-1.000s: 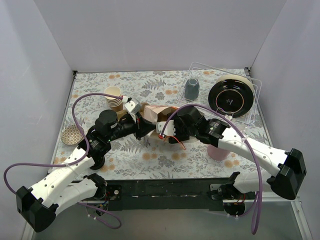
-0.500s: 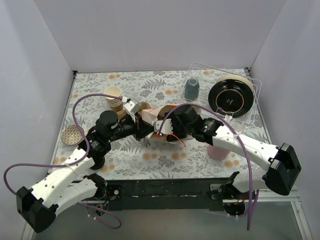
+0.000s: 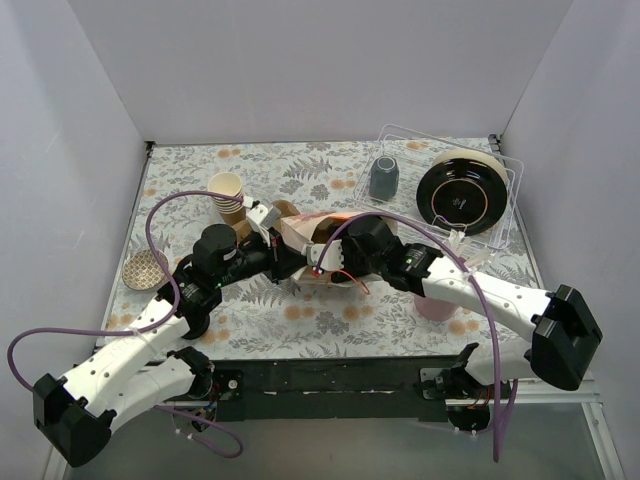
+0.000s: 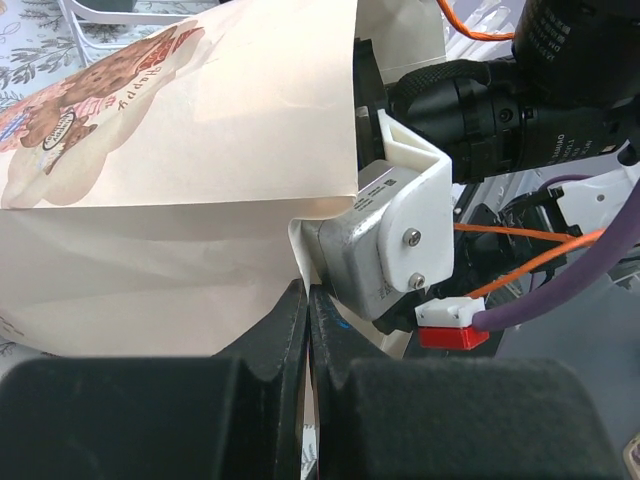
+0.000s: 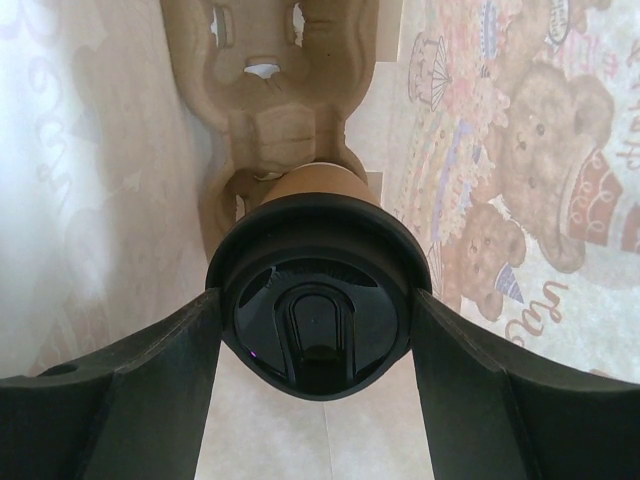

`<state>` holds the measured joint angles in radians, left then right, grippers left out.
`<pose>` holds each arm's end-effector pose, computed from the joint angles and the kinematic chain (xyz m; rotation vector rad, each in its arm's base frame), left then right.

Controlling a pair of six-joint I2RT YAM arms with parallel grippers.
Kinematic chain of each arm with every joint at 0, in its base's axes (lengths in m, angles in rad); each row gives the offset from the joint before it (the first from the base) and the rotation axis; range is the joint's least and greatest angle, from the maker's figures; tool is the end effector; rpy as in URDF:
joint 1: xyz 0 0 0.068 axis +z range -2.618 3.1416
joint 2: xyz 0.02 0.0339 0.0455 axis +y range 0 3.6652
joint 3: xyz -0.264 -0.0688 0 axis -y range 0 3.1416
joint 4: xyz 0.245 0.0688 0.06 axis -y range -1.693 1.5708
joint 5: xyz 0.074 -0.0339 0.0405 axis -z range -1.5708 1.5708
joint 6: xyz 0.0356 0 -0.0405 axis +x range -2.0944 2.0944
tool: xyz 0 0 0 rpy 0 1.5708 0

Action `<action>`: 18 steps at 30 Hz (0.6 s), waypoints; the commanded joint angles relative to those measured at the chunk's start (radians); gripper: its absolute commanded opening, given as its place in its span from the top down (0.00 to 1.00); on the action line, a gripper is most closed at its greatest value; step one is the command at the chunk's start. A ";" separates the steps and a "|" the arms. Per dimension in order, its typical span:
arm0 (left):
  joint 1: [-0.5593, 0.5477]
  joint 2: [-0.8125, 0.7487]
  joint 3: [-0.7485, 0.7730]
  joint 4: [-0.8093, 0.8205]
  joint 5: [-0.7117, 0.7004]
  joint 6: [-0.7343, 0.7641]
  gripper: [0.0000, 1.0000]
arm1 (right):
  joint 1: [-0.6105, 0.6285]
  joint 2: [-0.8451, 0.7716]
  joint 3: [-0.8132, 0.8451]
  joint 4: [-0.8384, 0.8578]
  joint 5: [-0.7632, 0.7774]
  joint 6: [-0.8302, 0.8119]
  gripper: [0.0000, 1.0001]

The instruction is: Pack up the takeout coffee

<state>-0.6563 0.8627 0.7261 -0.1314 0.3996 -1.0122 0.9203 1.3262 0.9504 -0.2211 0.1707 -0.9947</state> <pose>0.1517 -0.1343 0.3118 -0.0523 2.1115 -1.4629 0.1842 0.2321 0.2742 -1.7136 1.3260 -0.2277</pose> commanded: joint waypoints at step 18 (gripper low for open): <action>-0.009 0.018 0.189 -0.192 0.076 -0.143 0.55 | -0.032 -0.124 0.292 -0.500 -0.235 0.157 0.75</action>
<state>-0.6613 0.8783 0.8291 -0.2462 0.5125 -1.1240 0.8902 1.2339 1.1343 -0.6060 0.0208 -0.9199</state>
